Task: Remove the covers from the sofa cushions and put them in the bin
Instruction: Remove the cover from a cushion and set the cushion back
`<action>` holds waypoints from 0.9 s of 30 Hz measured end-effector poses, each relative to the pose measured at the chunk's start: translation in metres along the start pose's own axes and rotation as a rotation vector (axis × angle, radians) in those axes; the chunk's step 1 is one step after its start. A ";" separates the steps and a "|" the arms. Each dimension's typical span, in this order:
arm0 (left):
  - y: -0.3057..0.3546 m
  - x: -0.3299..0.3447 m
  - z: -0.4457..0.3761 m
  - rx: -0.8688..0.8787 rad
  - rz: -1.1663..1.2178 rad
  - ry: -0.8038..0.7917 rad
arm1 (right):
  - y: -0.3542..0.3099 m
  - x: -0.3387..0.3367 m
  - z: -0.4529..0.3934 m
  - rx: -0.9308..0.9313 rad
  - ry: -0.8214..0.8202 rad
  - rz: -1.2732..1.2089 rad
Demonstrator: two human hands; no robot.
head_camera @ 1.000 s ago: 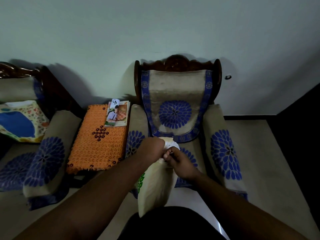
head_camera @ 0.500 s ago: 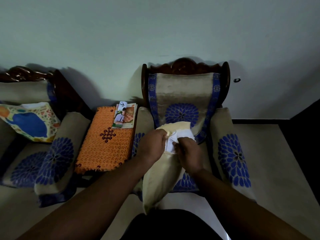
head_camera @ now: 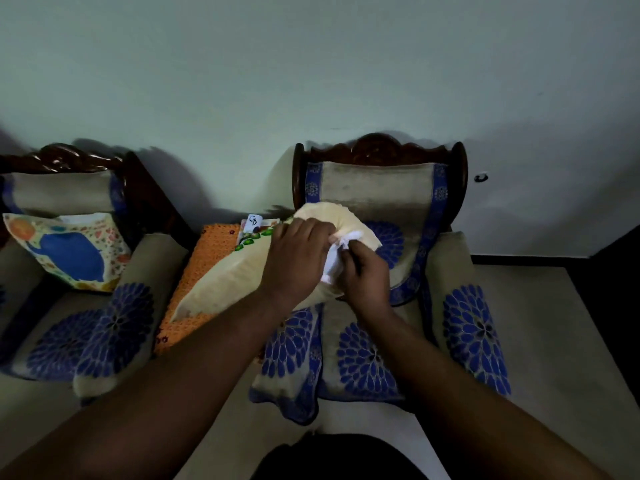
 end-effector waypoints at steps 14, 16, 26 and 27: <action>-0.047 0.052 0.025 -0.477 0.692 -0.484 | -0.005 -0.039 -0.019 0.032 -0.153 -0.016; -0.031 0.060 0.030 -0.519 0.756 -0.376 | 0.002 -0.042 -0.014 0.058 -0.162 0.013; -0.027 0.060 0.009 -0.303 0.324 -0.415 | 0.007 -0.017 0.006 -0.071 -0.210 0.216; -0.028 0.057 0.006 -0.257 0.284 -0.406 | 0.005 -0.017 0.005 -0.067 -0.202 0.239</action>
Point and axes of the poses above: each hand's wrist, its own z-axis away from the middle knuckle, its own x-axis out of the palm, y = z × x, the point moved 5 cm from there along -z, towards the middle knuckle
